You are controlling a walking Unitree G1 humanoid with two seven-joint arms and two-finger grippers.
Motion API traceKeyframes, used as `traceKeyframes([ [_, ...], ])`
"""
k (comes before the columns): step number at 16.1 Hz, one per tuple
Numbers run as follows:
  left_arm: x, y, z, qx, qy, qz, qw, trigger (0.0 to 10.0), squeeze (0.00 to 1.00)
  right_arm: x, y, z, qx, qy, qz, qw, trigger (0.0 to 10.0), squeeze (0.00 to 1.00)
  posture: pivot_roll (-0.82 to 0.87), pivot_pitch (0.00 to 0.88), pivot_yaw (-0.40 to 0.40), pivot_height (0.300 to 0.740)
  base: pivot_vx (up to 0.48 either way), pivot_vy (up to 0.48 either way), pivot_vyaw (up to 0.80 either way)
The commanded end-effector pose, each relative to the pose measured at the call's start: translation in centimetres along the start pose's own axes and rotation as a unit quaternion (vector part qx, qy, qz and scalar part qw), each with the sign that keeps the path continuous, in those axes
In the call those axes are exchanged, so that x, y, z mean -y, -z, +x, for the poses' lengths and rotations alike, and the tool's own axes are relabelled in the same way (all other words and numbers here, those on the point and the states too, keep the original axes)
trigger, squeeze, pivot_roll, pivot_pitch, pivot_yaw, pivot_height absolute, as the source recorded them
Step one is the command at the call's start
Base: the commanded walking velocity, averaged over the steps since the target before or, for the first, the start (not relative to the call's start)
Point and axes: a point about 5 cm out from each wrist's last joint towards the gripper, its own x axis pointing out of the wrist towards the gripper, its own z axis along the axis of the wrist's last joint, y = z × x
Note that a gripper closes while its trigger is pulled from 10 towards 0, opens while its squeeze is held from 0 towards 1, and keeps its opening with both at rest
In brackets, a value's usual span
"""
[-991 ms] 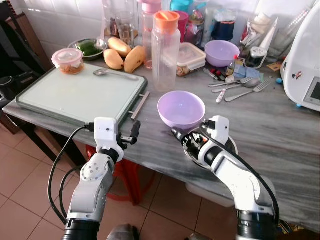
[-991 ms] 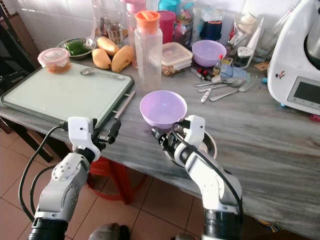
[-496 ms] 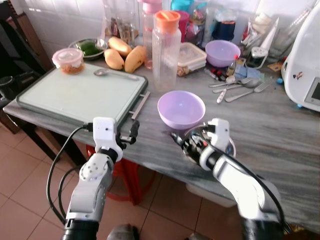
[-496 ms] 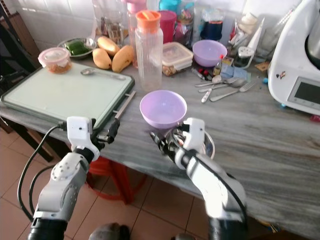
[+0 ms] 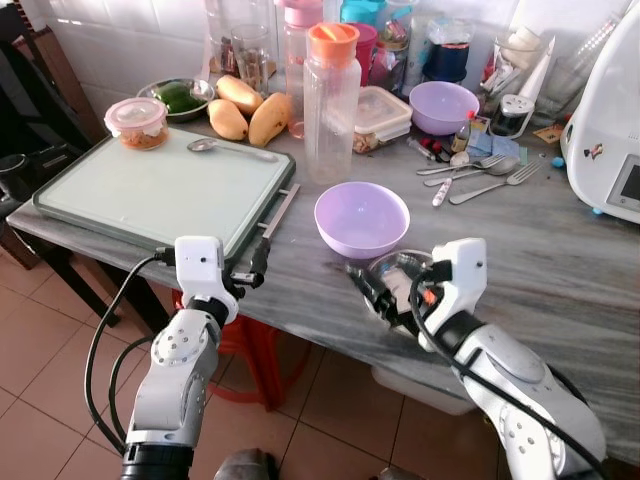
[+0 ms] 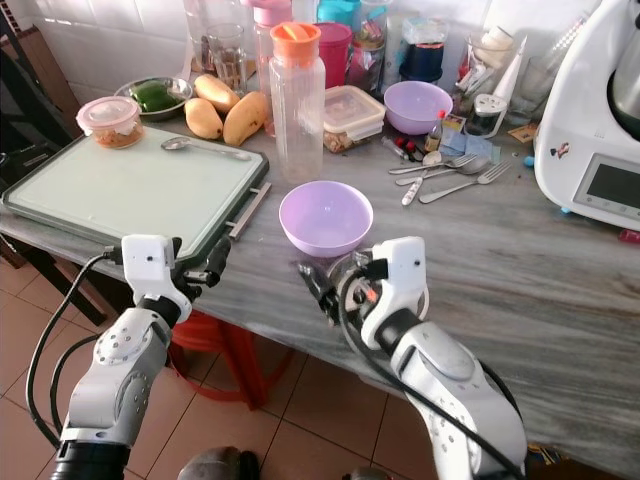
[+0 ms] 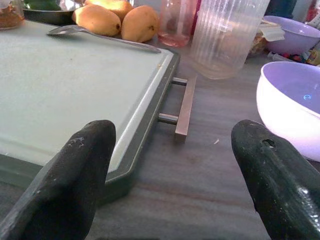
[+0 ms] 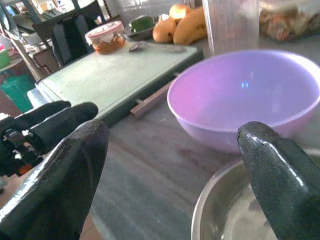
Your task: Setting the table
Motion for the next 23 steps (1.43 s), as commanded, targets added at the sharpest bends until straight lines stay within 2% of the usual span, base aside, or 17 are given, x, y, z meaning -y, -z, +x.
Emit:
traceKeyframes([
  [1, -0.4, -0.1, -0.2, 0.001, -0.010, 0.003, 1.000, 10.0, 0.00, 0.0, -0.3, 0.0, 0.012, 0.008, -0.027, 1.000, 10.0, 0.00, -0.02, 0.000, 0.033, 0.740, 0.000, 0.000, 0.00],
  [5, -0.6, -0.7, 0.2, 0.014, -0.022, -0.006, 1.000, 10.0, 0.00, 0.3, -0.6, -0.2, 0.043, 0.028, -0.084, 0.995, 10.0, 0.00, -0.03, 0.000, 0.022, 0.740, -0.187, 0.000, 0.00],
  [10, -0.2, -0.6, 0.3, 0.015, -0.020, -0.012, 1.000, 10.0, 0.00, 0.9, -0.5, 0.0, 0.052, 0.035, -0.094, 0.994, 10.0, 0.00, -0.03, 0.000, 0.019, 0.740, -0.287, 0.000, 0.00],
  [13, -0.5, -0.7, 0.4, 0.014, -0.024, -0.012, 1.000, 10.0, 0.00, 1.3, 0.6, 0.0, 0.021, 0.037, -0.093, 0.995, 10.0, 0.00, -0.02, 0.000, 0.017, 0.740, -0.285, 0.000, 0.00],
  [14, -0.4, -0.6, 0.5, 0.014, -0.024, -0.012, 1.000, 10.0, 0.00, 1.1, 0.9, 0.0, 0.016, 0.018, -0.073, 0.997, 10.0, 0.00, -0.02, 0.000, 0.016, 0.740, -0.292, 0.000, 0.00],
  [17, -0.5, -0.4, 0.4, 0.011, -0.021, -0.006, 1.000, 10.0, 0.00, 2.5, 1.4, 0.2, 0.017, 0.054, -0.091, 0.994, 10.0, 0.00, 0.01, 0.000, 0.011, 0.740, -0.289, 0.000, 0.00],
  [19, -1.0, -0.2, 0.4, 0.010, -0.025, -0.001, 1.000, 10.0, 0.00, 4.3, 1.8, 0.4, 0.017, 0.098, -0.140, 0.985, 10.0, 0.00, 0.01, 0.000, 0.018, 0.740, -0.279, 0.000, 0.00],
  [22, -1.2, 0.4, 0.2, 0.017, -0.025, 0.005, 1.000, 10.0, 0.00, 7.2, 3.9, 0.5, 0.002, 0.159, -0.230, 0.960, 10.0, 0.00, -0.01, 0.000, 0.050, 0.740, -0.080, 0.000, 0.00],
  [23, -1.1, 0.4, 0.1, 0.021, -0.021, 0.005, 1.000, 10.0, 0.00, 7.2, 3.9, 0.5, 0.003, 0.158, -0.237, 0.959, 10.0, 0.00, -0.01, 0.000, 0.051, 0.740, 0.000, 0.000, 0.00],
])
